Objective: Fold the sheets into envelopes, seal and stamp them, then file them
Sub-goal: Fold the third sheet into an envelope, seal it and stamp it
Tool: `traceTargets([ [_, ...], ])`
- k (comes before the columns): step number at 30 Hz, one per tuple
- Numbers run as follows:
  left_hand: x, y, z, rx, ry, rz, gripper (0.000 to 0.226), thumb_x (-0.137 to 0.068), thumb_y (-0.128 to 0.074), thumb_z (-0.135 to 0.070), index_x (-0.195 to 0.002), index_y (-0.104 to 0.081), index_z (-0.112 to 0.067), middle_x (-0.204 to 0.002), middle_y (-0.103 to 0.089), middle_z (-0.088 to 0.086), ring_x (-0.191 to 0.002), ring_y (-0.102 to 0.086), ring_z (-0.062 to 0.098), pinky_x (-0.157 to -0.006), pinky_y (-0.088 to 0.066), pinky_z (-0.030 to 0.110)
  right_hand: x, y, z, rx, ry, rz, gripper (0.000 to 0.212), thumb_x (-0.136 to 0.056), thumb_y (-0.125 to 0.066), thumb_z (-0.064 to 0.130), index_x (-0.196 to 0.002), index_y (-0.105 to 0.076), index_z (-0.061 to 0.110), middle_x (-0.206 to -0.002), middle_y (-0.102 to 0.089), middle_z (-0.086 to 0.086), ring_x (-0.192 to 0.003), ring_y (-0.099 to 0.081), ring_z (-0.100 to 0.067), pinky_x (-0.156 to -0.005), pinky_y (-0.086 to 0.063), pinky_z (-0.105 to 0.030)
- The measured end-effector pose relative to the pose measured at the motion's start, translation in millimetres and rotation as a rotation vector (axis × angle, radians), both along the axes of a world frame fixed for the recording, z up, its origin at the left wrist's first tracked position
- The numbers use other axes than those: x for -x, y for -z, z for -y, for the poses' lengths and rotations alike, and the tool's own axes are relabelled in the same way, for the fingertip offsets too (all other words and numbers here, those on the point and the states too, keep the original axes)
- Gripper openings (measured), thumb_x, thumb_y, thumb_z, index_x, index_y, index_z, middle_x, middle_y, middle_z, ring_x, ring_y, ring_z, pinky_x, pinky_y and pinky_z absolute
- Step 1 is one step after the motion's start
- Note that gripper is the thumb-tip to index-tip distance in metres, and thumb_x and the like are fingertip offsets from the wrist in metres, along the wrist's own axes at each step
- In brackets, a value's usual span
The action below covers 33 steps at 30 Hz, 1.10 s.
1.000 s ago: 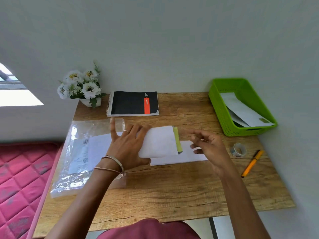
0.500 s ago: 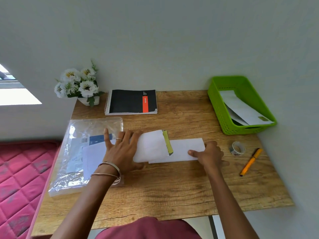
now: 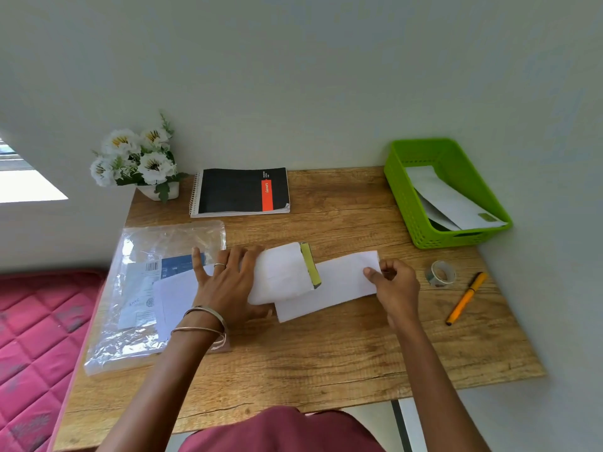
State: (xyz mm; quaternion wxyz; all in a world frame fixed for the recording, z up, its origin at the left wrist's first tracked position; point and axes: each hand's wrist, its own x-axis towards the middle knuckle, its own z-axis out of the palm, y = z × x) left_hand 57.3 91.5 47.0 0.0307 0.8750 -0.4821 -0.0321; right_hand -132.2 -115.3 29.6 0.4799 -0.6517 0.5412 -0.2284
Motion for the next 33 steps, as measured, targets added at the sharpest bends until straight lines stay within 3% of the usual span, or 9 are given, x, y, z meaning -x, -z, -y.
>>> traceTargets([
  [3,-0.9,-0.2,-0.1,0.006,-0.003,-0.011,0.103,-0.059,-0.065,-0.069,-0.134,-0.008,-0.027,-0.14,-0.033,0.005,-0.133,-0.026,0.031,-0.102,0.008,0.071,6.2,-14.9,2.8,0.038,-0.041,0.076,0.019,-0.082,-0.072,0.014,-0.093,-0.057,0.011,-0.092,-0.068,-0.008,-0.085,-0.065,-0.021,-0.062,-0.05,-0.029],
  [6,-2.6,-1.4,-1.0,0.019,-0.012,-0.016,0.107,-0.057,-0.069,-0.066,-0.133,-0.005,-0.027,-0.141,-0.033,0.007,-0.133,-0.026,0.032,-0.102,0.007,0.071,14.3,-34.0,6.1,0.052,-0.007,0.207,0.036,-0.084,-0.07,0.009,-0.113,-0.05,0.015,-0.092,-0.064,0.0,-0.078,-0.066,-0.012,-0.048,-0.054,-0.027],
  [8,-3.6,-1.6,-1.8,0.008,-0.021,-0.012,0.109,-0.056,-0.071,-0.065,-0.136,-0.008,-0.025,-0.141,-0.032,0.008,-0.134,-0.025,0.032,-0.103,0.008,0.071,20.8,-42.2,9.8,0.013,0.048,0.354,0.044,-0.085,-0.068,0.006,-0.125,-0.05,0.013,-0.097,-0.065,-0.001,-0.081,-0.068,-0.012,-0.048,-0.058,-0.034],
  [13,-4.3,-2.3,-1.1,-0.01,-0.077,-0.03,0.11,-0.056,-0.072,-0.064,-0.141,-0.016,-0.022,-0.14,-0.031,0.005,-0.134,-0.023,0.03,-0.102,0.01,0.07,31.7,-51.6,16.1,-0.069,0.185,0.619,0.015,-0.086,-0.065,0.005,-0.1,-0.064,0.01,-0.093,-0.071,0.001,-0.089,-0.069,-0.018,-0.048,-0.057,-0.029],
  [17,-3.7,-4.0,-0.8,-0.006,-0.114,-0.07,0.109,-0.057,-0.072,-0.062,-0.14,-0.015,-0.023,-0.138,-0.03,0.004,-0.133,-0.021,0.028,-0.102,0.009,0.069,35.9,-56.1,16.5,-0.17,0.218,0.753,0.016,-0.084,-0.064,0.007,-0.097,-0.065,0.017,-0.089,-0.074,0.008,-0.088,-0.07,-0.014,-0.049,-0.056,-0.028],
  [22,-2.1,-7.4,0.4,0.039,-0.133,-0.14,0.107,-0.055,-0.074,-0.06,-0.138,-0.016,-0.025,-0.135,-0.031,0.002,-0.131,-0.022,0.026,-0.105,0.003,0.069,32.4,-40.9,10.8,-0.183,0.144,0.602,0.011,-0.088,-0.062,0.004,-0.096,-0.063,0.011,-0.094,-0.07,-0.003,-0.087,-0.068,-0.022,-0.046,-0.055,-0.027],
  [26,-3.0,-9.5,-1.4,0.025,-0.131,-0.143,0.109,-0.055,-0.074,-0.062,-0.139,-0.015,-0.025,-0.137,-0.029,0.002,-0.132,-0.02,0.027,-0.105,0.004,0.067,32.7,-30.1,10.5,-0.072,0.103,0.418,0.028,-0.09,-0.061,0.004,-0.117,-0.057,-0.002,-0.108,-0.066,-0.014,-0.094,-0.066,-0.025,-0.047,-0.057,-0.031],
  [33,-5.6,-5.3,-4.8,0.057,-0.099,-0.144,0.109,-0.053,-0.075,-0.062,-0.138,-0.019,-0.024,-0.137,-0.031,0.004,-0.131,-0.023,0.028,-0.105,0.004,0.068,34.6,-38.1,18.3,0.025,0.079,0.358,0.029,-0.087,-0.066,0.009,-0.114,-0.06,0.003,-0.103,-0.067,-0.01,-0.084,-0.067,-0.017,-0.042,-0.054,-0.027],
])
